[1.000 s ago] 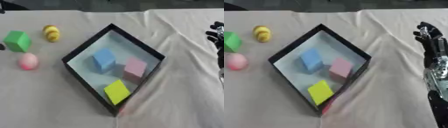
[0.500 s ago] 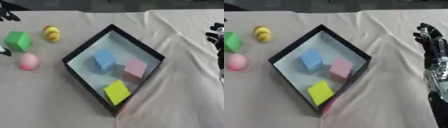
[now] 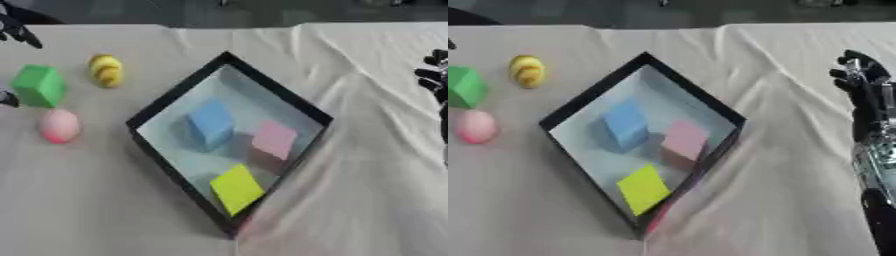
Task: Pick up objects on the table and place them in the box.
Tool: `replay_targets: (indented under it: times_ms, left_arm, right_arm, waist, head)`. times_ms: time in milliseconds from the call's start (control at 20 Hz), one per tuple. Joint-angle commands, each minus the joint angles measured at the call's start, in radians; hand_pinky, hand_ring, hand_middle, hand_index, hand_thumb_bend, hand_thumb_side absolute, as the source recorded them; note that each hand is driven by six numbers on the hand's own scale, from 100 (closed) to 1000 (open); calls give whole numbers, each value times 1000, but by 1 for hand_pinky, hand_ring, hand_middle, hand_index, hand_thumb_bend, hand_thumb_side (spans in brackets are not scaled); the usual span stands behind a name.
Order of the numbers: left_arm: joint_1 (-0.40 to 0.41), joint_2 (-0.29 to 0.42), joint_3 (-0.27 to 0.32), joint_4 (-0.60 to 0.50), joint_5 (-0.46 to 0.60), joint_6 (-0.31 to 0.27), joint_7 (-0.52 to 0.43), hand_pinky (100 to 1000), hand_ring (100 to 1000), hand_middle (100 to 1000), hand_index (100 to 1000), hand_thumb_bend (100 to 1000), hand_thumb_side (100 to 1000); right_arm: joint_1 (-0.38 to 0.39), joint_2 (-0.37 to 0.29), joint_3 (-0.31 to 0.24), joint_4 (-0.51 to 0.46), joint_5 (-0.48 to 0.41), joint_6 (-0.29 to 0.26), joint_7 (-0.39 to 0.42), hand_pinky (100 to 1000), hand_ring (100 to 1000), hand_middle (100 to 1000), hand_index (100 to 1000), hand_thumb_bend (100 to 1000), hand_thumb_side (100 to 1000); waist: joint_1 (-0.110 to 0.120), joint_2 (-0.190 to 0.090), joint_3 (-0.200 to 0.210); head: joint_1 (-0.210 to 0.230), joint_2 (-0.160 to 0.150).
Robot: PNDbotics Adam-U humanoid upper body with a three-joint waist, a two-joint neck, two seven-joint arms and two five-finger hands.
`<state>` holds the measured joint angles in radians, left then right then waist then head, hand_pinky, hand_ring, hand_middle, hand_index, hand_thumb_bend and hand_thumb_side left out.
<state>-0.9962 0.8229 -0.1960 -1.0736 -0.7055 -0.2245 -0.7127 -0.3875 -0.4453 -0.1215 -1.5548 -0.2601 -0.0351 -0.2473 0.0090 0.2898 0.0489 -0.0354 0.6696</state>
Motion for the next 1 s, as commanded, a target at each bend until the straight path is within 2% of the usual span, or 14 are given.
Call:
replay_targets:
  times_ms: [50,450,1000]
  left_arm:
    - [-31,13,43,14,-62,-19,8,901,887,797,816,673,100]
    - [-40,-16,71,74,-131,-42,0,909,892,807,820,690,100]
    - [-42,-40,103,140,-229,-24,28,922,919,830,838,711,100]
  right_arm:
    - [-15,-36,0,-30,2,3,-5,846,752,752,797,100,630]
    - [-27,-42,4,-39,-5,7,-11,843,746,747,793,100,625]
    - [-35,-37,8,-45,-15,11,-5,845,746,744,792,100,663]
  waist:
    - [-3,0,-4]
    - [-2,11,-26]
    - [-2,30,-43]
  head:
    - [7,-18]
    - [21,-31]
    - [34,-33]
